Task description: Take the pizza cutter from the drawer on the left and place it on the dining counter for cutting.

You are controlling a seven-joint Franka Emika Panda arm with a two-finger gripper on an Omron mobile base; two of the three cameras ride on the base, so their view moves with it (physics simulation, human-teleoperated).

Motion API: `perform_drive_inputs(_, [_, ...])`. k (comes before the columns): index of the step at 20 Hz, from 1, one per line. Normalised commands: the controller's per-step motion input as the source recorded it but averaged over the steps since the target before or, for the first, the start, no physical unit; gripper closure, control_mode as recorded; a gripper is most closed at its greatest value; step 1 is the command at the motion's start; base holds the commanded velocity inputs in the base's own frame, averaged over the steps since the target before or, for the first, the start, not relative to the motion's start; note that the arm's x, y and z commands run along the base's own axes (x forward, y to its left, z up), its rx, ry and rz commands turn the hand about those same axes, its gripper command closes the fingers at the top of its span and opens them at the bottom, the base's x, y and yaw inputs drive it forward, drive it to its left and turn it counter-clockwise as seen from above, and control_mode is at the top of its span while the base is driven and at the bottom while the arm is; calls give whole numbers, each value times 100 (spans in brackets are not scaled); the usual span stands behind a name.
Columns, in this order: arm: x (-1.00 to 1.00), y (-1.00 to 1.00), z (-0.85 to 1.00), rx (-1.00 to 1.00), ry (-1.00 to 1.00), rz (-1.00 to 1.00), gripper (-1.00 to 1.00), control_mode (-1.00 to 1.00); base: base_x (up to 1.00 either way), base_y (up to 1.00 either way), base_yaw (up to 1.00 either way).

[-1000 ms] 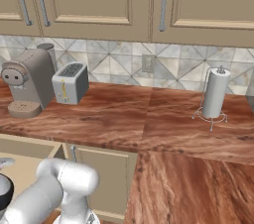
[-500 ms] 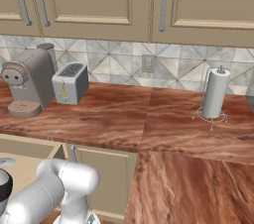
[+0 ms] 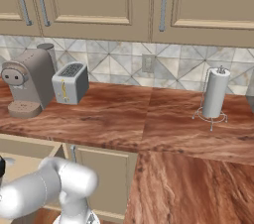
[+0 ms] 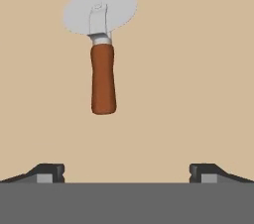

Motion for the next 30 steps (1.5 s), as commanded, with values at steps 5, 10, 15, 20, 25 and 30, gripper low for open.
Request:
perform_drive_inputs(5, [11,32,-24,-12,0,-6,-100,-100,0,0,0])
perform_drive_inputs(10, [9,15,-30,-9,0,-2,-100,-100,0,0,0])
perform_drive_inputs(15, [27,3,-29,-1,6,0,-100,-100,0,0,0])
perform_drive_inputs(20, [11,0,-38,0,8,0,-100,-100,0,0,0])
perform_drive_inputs(25, [4,0,-38,0,2,0,-100,-100,0,0,0])
perform_drive_inputs(30, [1,0,-22,0,1,0,-100,-100,0,0,0])
